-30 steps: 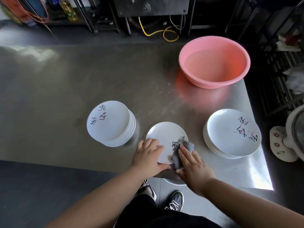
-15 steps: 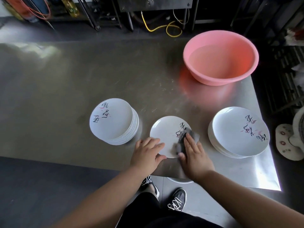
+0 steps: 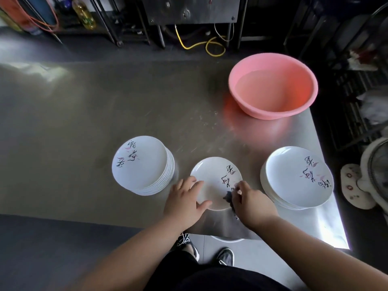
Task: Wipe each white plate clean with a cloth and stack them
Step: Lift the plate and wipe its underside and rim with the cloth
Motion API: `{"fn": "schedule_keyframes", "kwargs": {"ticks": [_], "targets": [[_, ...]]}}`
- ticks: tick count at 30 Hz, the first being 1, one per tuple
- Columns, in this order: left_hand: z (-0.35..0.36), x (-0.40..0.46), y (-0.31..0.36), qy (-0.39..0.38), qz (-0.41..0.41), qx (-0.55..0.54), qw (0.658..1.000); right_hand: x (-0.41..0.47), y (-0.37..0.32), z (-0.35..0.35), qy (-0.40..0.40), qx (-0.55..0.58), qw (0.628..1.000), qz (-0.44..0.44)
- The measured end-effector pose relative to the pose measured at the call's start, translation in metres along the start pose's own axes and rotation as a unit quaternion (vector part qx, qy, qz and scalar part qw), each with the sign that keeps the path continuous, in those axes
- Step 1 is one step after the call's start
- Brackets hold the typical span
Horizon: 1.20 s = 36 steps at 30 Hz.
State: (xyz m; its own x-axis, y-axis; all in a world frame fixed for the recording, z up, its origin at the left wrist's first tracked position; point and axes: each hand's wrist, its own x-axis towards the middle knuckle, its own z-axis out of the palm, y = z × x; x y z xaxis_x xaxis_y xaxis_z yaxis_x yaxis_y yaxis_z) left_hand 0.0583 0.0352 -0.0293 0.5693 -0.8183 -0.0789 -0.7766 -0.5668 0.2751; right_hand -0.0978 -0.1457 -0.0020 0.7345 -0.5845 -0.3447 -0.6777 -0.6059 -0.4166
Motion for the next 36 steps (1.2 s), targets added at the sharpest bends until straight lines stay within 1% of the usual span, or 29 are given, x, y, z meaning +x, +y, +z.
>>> {"fn": "schedule_keyframes", "kwargs": {"ticks": [2, 3, 4, 5, 6, 7, 9, 11, 12, 13, 15, 17, 18, 20, 22, 24, 25, 26, 27, 28, 29, 30, 32, 34, 36], "targets": [[-0.010, 0.011, 0.003, -0.040, -0.084, 0.013, 0.996, 0.022, -0.008, -0.014, -0.070, -0.085, 0.993, 0.041], [-0.014, 0.018, 0.004, -0.068, -0.120, 0.014, 0.990, 0.032, -0.012, -0.019, -0.098, -0.095, 0.989, 0.064], [-0.016, 0.025, 0.004, -0.098, -0.147, 0.012, 0.984, 0.037, -0.017, -0.022, -0.111, -0.106, 0.986, 0.059], [-0.019, 0.032, 0.003, -0.130, -0.164, 0.010, 0.978, 0.042, -0.022, -0.025, -0.146, -0.164, 0.975, 0.028], [-0.021, 0.040, 0.002, -0.159, -0.172, 0.010, 0.972, 0.048, -0.026, -0.028, -0.182, -0.221, 0.958, -0.005], [-0.022, 0.047, 0.001, -0.182, -0.175, 0.013, 0.967, 0.054, -0.029, -0.031, -0.210, -0.266, 0.940, -0.018], [-0.025, 0.060, 0.000, -0.215, -0.181, 0.008, 0.960, 0.068, -0.038, -0.033, -0.255, -0.276, 0.927, -0.017], [-0.029, 0.071, -0.001, -0.240, -0.195, -0.021, 0.951, 0.077, -0.044, -0.034, -0.287, -0.225, 0.930, 0.046], [-0.032, 0.075, -0.001, -0.252, -0.203, -0.035, 0.945, 0.081, -0.044, -0.035, -0.285, -0.180, 0.938, 0.087], [-0.035, 0.078, -0.001, -0.262, -0.215, -0.044, 0.940, 0.082, -0.041, -0.036, -0.269, -0.121, 0.947, 0.129], [-0.046, 0.081, 0.001, -0.266, -0.237, -0.070, 0.932, 0.081, -0.036, -0.041, -0.202, 0.013, 0.960, 0.193], [-0.059, 0.080, 0.005, -0.225, -0.256, -0.147, 0.929, 0.075, -0.035, -0.051, -0.130, 0.113, 0.960, 0.222], [-0.066, 0.078, 0.008, -0.189, -0.260, -0.209, 0.923, 0.073, -0.037, -0.056, -0.088, 0.180, 0.956, 0.213], [-0.081, 0.075, 0.012, -0.111, -0.249, -0.327, 0.905, 0.064, -0.040, -0.071, 0.010, 0.333, 0.925, 0.182], [-0.095, 0.074, 0.017, -0.044, -0.220, -0.388, 0.894, 0.054, -0.042, -0.086, 0.117, 0.382, 0.908, 0.128], [-0.107, 0.077, 0.024, -0.003, -0.195, -0.458, 0.867, 0.044, -0.043, -0.098, 0.181, 0.376, 0.908, 0.032], [-0.114, 0.078, 0.027, 0.011, -0.182, -0.502, 0.846, 0.039, -0.044, -0.104, 0.200, 0.357, 0.912, -0.013], [-0.121, 0.080, 0.029, 0.020, -0.174, -0.553, 0.814, 0.036, -0.044, -0.110, 0.215, 0.338, 0.915, -0.054], [-0.132, 0.082, 0.031, 0.011, -0.181, -0.609, 0.772, 0.031, -0.045, -0.118, 0.223, 0.324, 0.915, -0.086], [-0.141, 0.082, 0.033, -0.009, -0.184, -0.671, 0.718, 0.027, -0.045, -0.128, 0.231, 0.308, 0.917, -0.108], [-0.150, 0.082, 0.034, -0.033, -0.173, -0.713, 0.678, 0.022, -0.045, -0.138, 0.237, 0.286, 0.920, -0.124], [-0.159, 0.082, 0.035, -0.052, -0.157, -0.744, 0.648, 0.019, -0.044, -0.147, 0.241, 0.259, 0.926, -0.133], [-0.174, 0.078, 0.040, -0.077, -0.129, -0.769, 0.621, 0.012, -0.044, -0.166, 0.237, 0.193, 0.942, -0.140], [-0.188, 0.071, 0.047, -0.082, -0.108, -0.782, 0.608, 0.006, -0.044, -0.182, 0.236, 0.111, 0.956, -0.136], [-0.199, 0.064, 0.056, -0.078, -0.090, -0.777, 0.618, 0.000, -0.041, -0.195, 0.269, 0.045, 0.954, -0.124]]}}
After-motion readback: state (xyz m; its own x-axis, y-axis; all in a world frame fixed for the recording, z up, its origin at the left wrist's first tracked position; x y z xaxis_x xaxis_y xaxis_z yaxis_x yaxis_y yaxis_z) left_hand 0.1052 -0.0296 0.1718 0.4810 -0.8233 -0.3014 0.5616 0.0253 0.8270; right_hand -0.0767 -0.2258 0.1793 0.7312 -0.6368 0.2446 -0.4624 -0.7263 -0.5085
